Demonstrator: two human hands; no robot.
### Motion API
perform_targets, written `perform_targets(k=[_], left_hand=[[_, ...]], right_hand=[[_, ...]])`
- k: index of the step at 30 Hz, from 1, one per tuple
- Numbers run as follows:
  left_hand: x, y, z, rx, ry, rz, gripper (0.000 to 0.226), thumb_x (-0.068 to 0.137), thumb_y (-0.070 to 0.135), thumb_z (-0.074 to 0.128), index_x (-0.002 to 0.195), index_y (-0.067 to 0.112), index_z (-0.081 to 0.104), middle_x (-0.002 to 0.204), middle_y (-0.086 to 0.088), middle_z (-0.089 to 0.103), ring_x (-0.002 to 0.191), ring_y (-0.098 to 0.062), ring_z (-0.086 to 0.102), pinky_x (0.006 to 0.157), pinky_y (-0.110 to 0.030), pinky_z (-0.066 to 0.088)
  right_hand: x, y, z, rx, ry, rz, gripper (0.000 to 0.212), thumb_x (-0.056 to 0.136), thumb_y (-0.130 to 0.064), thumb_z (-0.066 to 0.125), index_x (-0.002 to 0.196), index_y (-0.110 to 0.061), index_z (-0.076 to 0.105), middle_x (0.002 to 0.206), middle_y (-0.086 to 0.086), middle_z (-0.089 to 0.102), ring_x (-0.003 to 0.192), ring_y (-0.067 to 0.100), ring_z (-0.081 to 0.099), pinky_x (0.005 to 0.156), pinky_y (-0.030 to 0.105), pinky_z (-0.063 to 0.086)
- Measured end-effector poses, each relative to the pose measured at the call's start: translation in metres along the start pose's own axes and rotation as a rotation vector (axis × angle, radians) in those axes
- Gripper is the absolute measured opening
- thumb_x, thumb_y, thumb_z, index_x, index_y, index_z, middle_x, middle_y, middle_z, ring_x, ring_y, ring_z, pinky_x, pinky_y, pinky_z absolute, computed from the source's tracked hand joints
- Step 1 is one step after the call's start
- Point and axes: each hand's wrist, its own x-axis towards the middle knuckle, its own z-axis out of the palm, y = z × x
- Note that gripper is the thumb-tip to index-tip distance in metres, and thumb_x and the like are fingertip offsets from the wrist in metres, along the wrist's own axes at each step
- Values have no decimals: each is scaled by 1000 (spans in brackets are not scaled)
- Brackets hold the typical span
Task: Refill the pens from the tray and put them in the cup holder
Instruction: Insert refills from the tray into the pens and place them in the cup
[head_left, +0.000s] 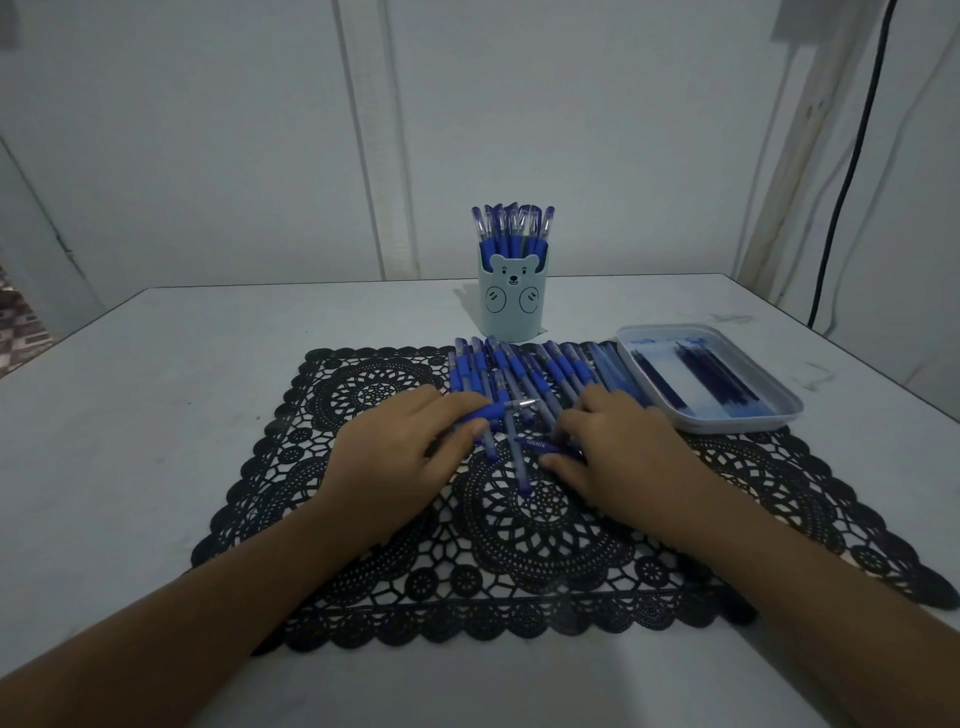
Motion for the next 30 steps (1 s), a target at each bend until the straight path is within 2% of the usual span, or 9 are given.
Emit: perform_targets(k=[3, 5, 7, 9, 12, 17, 21, 25, 30], left_hand=[[0, 0, 2, -13, 32, 39, 28, 91, 29, 42, 102, 14, 64, 80, 6, 61, 69, -5, 49, 64, -22, 39], [0, 0, 3, -23, 24, 49, 27, 91, 26, 41, 101, 12, 62, 81, 4, 61, 69, -6, 47, 65, -24, 38], [-1, 1, 3, -36, 5, 55, 26, 91, 26, 41, 103, 12, 61, 83, 4, 59, 71, -3, 46, 65, -19, 39], [-2, 1, 3, -24, -8, 72, 26, 91, 25, 42, 103, 12, 61, 84, 5, 58, 70, 0, 43, 64, -13, 37], [-2, 2, 2, -12, -11, 79, 27, 91, 25, 41, 104, 12, 61, 84, 7, 58, 70, 3, 39, 63, -9, 35], [-3, 3, 2, -44, 42, 14, 28, 90, 29, 40, 102, 15, 61, 82, 11, 56, 70, -4, 47, 61, -21, 41], [-2, 4, 1, -25, 43, 10, 28, 89, 29, 40, 101, 15, 62, 80, 12, 56, 69, -6, 47, 62, -21, 42], [-2, 6, -1, -15, -6, 46, 27, 90, 28, 42, 102, 15, 62, 80, 11, 55, 68, 3, 37, 61, -4, 35], [-3, 4, 1, -41, -53, 111, 27, 92, 27, 41, 104, 15, 61, 83, 8, 58, 69, 4, 39, 59, -12, 37]], right_hand=[[1, -2, 1, 116, 76, -18, 26, 92, -39, 47, 107, -20, 56, 107, -2, 52, 105, 15, 47, 90, 33, 42], [2, -1, -2, 286, 147, 19, 18, 92, -34, 48, 101, -20, 54, 96, -4, 58, 91, 12, 53, 80, 24, 46], [2, -2, -7, 494, 163, 51, 7, 91, -31, 51, 95, -25, 53, 89, -6, 60, 78, 3, 53, 66, 8, 42], [1, -5, -12, 636, 140, 27, 6, 90, -26, 54, 90, -32, 54, 83, -4, 61, 65, -2, 49, 60, 4, 38], [0, -9, -13, 729, 89, -29, 13, 89, -22, 55, 87, -35, 56, 79, 9, 63, 59, 1, 45, 59, 10, 38], [4, -4, -11, 900, 168, 148, 12, 90, -18, 51, 84, -24, 59, 68, -5, 55, 57, 0, 49, 57, 13, 42], [5, -3, -12, 1170, 121, 200, 13, 93, -14, 46, 88, -17, 58, 65, -2, 56, 53, 2, 55, 52, 19, 49], [3, -7, -9, 1014, 3, 66, 12, 93, -20, 49, 88, -25, 59, 68, -5, 61, 58, 2, 58, 57, 19, 50], [-2, -13, -6, 846, -104, -84, 15, 91, -22, 53, 80, -29, 58, 65, -10, 62, 59, -2, 58, 63, 12, 45]])
